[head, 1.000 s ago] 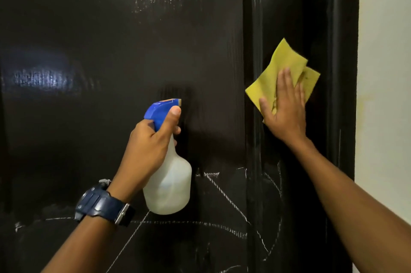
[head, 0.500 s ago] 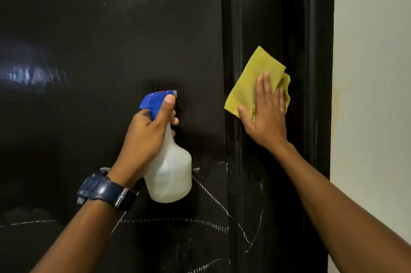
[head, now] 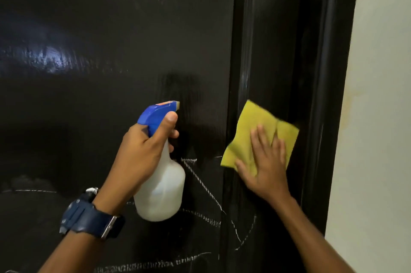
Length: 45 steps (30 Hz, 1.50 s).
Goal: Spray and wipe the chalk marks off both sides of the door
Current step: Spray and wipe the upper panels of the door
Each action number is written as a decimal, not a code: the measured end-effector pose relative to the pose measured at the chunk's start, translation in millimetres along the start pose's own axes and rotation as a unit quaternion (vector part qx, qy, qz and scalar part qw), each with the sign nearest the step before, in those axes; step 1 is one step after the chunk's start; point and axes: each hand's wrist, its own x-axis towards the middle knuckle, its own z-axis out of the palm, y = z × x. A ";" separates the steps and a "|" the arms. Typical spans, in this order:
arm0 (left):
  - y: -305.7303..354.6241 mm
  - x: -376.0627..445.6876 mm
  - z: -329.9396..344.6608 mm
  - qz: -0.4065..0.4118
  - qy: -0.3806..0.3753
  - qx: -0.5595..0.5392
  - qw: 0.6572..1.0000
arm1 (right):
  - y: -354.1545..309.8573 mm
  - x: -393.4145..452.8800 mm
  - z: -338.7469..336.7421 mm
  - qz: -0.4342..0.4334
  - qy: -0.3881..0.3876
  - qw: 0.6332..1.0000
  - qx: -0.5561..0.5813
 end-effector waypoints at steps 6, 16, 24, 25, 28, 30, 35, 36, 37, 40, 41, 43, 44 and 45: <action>-12.9 -24.0 9.0 -0.028 0.006 -0.056 0.998 | -4.0 52.7 -9.8 -0.003 0.060 0.998 -0.036; -29.3 -36.7 22.9 -0.092 0.003 -0.101 0.991 | -9.2 -85.9 25.9 -0.030 -0.067 0.996 -0.046; -51.6 -36.2 16.5 -0.101 -0.006 -0.057 0.993 | -43.7 11.0 9.6 -0.003 -0.023 0.999 -0.045; -54.1 -38.4 14.5 -0.104 -0.003 -0.059 0.993 | -46.3 -6.9 15.3 -0.015 -0.040 0.998 -0.043; -59.8 -45.8 1.1 -0.111 0.004 -0.060 0.992 | -53.2 -80.3 33.2 -0.054 -0.106 0.992 -0.038; -61.7 -49.6 -8.7 -0.118 0.011 -0.056 0.991 | -53.9 -92.2 35.1 -0.075 -0.123 0.989 -0.034; -60.5 -50.4 -21.1 -0.118 0.023 -0.038 0.992 | -77.9 27.9 14.5 -0.115 -0.062 0.990 -0.049; -61.1 -49.8 -23.1 -0.118 0.025 -0.033 0.992 | -83.7 46.7 13.0 -0.110 -0.042 0.992 -0.051; -62.5 -49.0 -25.5 -0.117 0.026 -0.030 0.992 | -88.8 57.2 13.4 -0.102 -0.027 0.993 -0.052; -66.2 -47.8 -33.7 -0.117 0.038 -0.039 0.992 | -93.4 46.1 22.3 -0.097 -0.023 0.994 -0.044; -67.4 -47.4 -36.6 -0.122 0.043 -0.040 0.991 | -92.7 32.0 26.9 -0.106 -0.034 0.993 -0.043; -69.0 -48.0 -42.3 -0.129 0.044 -0.046 0.990 | -93.3 -9.6 36.7 -0.128 -0.070 0.988 -0.049; -70.1 -48.0 -45.6 -0.127 0.045 -0.054 0.989 | -94.5 -32.1 42.1 -0.144 -0.086 0.984 -0.057; -70.4 -48.4 -48.7 -0.127 0.046 -0.058 0.989 | -95.3 -51.3 45.3 -0.160 -0.099 0.980 -0.068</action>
